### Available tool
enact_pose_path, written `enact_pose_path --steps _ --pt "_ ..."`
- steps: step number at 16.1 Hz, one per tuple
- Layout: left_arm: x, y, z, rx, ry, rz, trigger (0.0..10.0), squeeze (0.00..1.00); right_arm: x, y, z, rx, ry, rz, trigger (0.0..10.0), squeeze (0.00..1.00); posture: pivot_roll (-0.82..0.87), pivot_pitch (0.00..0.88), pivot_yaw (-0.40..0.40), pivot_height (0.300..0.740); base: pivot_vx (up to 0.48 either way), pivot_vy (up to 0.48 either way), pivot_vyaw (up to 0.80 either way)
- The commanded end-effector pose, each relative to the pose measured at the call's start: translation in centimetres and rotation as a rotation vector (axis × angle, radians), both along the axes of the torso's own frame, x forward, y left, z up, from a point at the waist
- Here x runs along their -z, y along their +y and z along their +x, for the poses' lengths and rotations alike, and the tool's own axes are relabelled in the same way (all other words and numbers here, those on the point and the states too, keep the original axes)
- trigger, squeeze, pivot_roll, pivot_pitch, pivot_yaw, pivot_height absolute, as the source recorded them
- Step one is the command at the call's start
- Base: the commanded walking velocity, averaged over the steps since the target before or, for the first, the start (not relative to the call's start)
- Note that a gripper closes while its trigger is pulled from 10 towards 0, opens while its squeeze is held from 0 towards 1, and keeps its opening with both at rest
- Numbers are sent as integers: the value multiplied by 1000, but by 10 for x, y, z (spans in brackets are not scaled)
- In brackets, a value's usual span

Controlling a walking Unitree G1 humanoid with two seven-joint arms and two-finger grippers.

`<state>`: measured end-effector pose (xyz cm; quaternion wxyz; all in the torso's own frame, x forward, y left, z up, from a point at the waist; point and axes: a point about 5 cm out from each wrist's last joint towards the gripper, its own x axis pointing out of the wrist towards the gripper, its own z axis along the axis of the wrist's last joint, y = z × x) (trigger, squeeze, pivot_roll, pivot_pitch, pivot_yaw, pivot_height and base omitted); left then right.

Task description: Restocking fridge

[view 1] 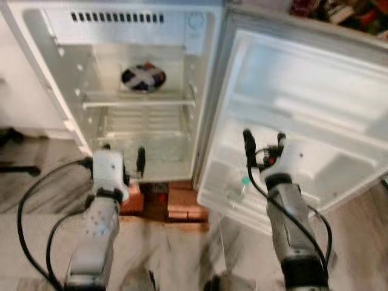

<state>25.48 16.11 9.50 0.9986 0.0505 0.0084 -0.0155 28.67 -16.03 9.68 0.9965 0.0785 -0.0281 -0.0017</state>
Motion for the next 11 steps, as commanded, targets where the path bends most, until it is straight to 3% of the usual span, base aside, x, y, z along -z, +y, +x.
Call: enact_pose_path --steps 1,2,3,7,10,11 --pt "0 -2 -3 3 6 9 10000 0 0 -7 -2 31 14 10 10000 0 154 39 -77 740 0 0 0" --pt "1 -3 -4 6 6 27 10000 0 2 -9 -5 39 21 12 10000 0 156 37 -78 740 0 0 0" --pt "7 3 -12 -18 23 58 10000 0 11 -20 -19 66 59 30 10000 0 159 17 -84 740 0 0 0" --pt "16 7 -21 -30 70 31 10000 0 18 -26 -35 34 84 17 10000 0 152 0 -92 740 0 0 0" --pt "16 2 -18 -25 67 43 10000 0 26 -22 -35 -2 157 106 10000 0 151 0 -92 740 0 0 0" --pt "15 2 -17 -24 66 54 10000 0 21 -24 -34 8 122 102 10000 0 152 0 -91 740 0 0 0"
